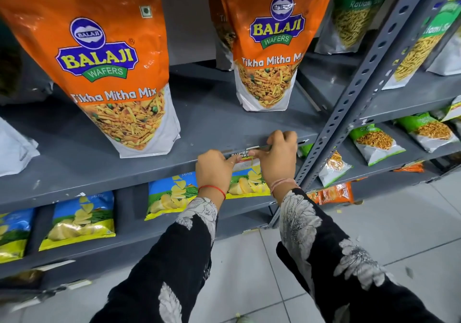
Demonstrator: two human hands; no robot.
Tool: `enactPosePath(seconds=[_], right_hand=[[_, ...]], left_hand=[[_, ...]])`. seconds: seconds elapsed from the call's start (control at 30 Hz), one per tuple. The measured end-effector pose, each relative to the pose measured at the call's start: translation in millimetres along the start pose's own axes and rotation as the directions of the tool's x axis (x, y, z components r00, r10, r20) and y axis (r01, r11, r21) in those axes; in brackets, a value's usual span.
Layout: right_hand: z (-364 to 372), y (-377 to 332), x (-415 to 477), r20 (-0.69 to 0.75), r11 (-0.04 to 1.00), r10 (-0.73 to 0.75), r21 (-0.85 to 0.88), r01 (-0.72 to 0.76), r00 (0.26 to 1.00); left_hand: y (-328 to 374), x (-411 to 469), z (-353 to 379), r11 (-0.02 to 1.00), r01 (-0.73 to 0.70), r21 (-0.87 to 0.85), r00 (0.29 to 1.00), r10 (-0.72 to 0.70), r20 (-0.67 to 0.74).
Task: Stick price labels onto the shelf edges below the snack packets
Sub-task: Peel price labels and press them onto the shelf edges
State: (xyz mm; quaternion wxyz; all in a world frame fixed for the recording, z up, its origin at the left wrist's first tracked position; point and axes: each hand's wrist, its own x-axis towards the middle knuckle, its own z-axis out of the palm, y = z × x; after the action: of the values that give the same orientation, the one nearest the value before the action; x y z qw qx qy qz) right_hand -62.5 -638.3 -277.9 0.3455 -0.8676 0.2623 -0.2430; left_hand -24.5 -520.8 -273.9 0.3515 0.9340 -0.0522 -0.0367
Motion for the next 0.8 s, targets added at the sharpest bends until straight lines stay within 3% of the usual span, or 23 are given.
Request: enactPosePath(seconds=[0.13,0.23,0.37,0.5,0.63,0.73,0.8], right_hand=[[-7.6,-8.3,-8.1,-0.002,0.995,-0.017,-0.097,0.017,1.0],[2.7,-23.6,-40.7,0.005,0.973,-0.157,-0.172,0.156,0.988],[42.6,-60.9,-97.8,0.14,0.932,-0.36,0.011,0.362,0.922],[89.0,-132.0,-149.3,0.329,0.828,-0.558,0.163,0.537,0.762],[138.8,-214.5,-191.9,0.371,0.704,-0.704,0.252,0.664,0.605],[184.3,-272.1,-219.3,0.41,0.64,-0.755,0.288,0.713,0.512],[216.2,-308.0,-234.9,0.448,0.62,-0.767,0.338,0.708,0.458]], left_hand=[[-4.4,-5.8,-7.6,0.996,-0.089,-0.012,0.996,0.089,0.003],[-20.5,-20.8,-27.5,0.982,-0.146,-0.12,0.989,0.146,-0.01],[-85.9,-60.1,-76.9,0.959,-0.206,-0.196,0.962,0.163,-0.218],[-176.3,-86.9,-150.5,0.976,-0.117,-0.186,0.915,0.033,-0.402],[-256.2,-86.3,-222.6,0.971,-0.006,-0.237,0.845,-0.122,-0.52],[-310.7,-78.2,-272.6,0.922,0.072,-0.38,0.736,-0.307,-0.604],[-355.3,-68.1,-300.2,0.825,0.135,-0.549,0.634,-0.498,-0.592]])
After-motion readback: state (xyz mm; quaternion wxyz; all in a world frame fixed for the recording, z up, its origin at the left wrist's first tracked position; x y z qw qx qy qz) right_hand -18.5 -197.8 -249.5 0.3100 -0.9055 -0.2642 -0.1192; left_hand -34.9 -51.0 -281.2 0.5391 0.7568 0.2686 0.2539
